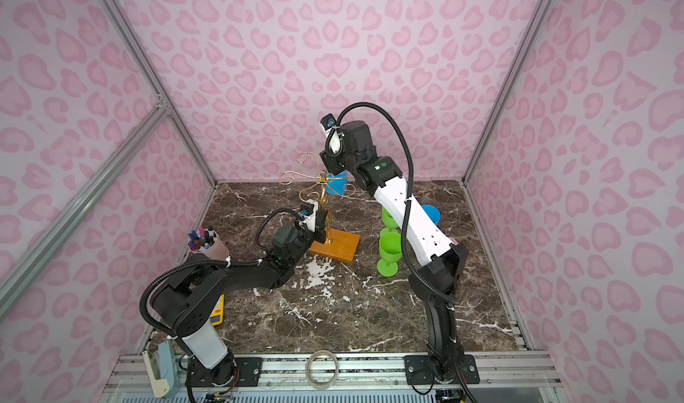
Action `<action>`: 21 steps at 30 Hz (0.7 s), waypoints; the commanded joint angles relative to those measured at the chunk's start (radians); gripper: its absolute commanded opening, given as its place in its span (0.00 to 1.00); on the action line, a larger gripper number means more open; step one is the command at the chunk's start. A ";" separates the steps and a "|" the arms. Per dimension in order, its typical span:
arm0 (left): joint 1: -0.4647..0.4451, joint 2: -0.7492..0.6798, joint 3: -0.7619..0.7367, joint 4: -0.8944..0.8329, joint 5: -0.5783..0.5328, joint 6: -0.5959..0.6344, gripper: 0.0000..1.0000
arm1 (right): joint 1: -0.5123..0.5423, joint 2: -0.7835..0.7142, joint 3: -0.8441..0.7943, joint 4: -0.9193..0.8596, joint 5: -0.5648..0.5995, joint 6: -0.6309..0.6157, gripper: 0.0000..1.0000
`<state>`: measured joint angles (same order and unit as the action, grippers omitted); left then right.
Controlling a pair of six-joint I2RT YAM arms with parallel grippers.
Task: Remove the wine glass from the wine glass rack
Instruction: 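Lift the blue glass off the hook with the right while the left holds the stem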
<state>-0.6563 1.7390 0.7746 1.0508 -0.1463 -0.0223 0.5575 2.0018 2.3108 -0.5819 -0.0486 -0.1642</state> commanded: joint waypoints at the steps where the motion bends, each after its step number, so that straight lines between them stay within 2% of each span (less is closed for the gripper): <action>1: 0.000 -0.011 -0.010 0.012 0.001 -0.018 0.10 | -0.026 -0.039 -0.043 0.037 -0.054 0.071 0.67; 4: 0.000 -0.015 -0.015 0.012 0.002 -0.018 0.09 | -0.091 -0.072 -0.089 0.051 -0.183 0.173 0.66; 8: 0.000 -0.016 -0.017 0.012 0.003 -0.018 0.08 | -0.207 -0.110 -0.198 0.167 -0.405 0.379 0.63; 10: 0.000 -0.019 -0.020 0.012 0.002 -0.019 0.07 | -0.246 -0.119 -0.242 0.218 -0.472 0.455 0.61; 16: 0.000 -0.025 -0.027 0.008 0.002 -0.016 0.06 | -0.295 -0.096 -0.249 0.251 -0.566 0.535 0.60; 21: -0.001 -0.024 -0.029 0.003 0.004 -0.017 0.05 | -0.326 -0.015 -0.152 0.203 -0.629 0.585 0.59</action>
<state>-0.6586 1.7237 0.7521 1.0573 -0.1535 -0.0223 0.2394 1.9484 2.1128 -0.3698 -0.6037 0.3698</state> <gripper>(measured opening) 0.139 0.596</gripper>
